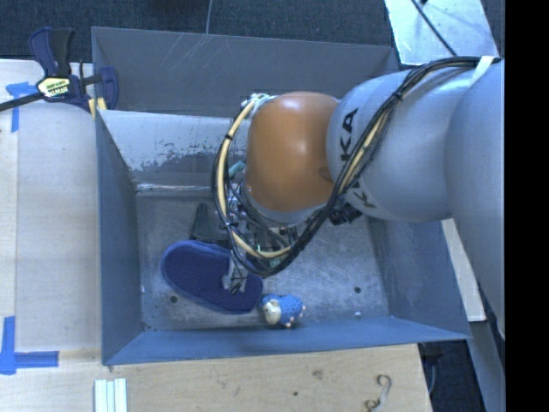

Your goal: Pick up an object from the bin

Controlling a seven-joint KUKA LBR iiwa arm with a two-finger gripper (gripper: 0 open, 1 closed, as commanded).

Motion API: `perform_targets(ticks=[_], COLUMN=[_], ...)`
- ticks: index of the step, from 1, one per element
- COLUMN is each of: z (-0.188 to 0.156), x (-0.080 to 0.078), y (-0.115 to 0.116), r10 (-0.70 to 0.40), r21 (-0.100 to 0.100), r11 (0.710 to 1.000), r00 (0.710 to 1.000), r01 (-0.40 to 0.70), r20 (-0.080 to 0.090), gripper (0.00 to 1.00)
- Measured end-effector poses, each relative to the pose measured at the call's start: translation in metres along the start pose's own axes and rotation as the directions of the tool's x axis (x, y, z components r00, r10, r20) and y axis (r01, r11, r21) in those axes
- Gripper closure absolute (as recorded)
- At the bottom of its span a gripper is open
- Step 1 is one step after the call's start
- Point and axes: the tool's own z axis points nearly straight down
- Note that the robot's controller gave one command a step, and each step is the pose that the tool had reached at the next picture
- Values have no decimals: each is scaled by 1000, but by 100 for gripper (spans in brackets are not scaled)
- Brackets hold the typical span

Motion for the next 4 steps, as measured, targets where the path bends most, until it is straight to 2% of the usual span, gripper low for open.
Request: perform_targets(ticks=[1, 4], z=[81, 75], x=[-37, -36], y=[-29, -24], r10=[161, 155], r21=[-8, -2], r11=[987, 988], r00=[987, 988], r01=[-161, -155], r20=[-8, 0], gripper=[0, 0])
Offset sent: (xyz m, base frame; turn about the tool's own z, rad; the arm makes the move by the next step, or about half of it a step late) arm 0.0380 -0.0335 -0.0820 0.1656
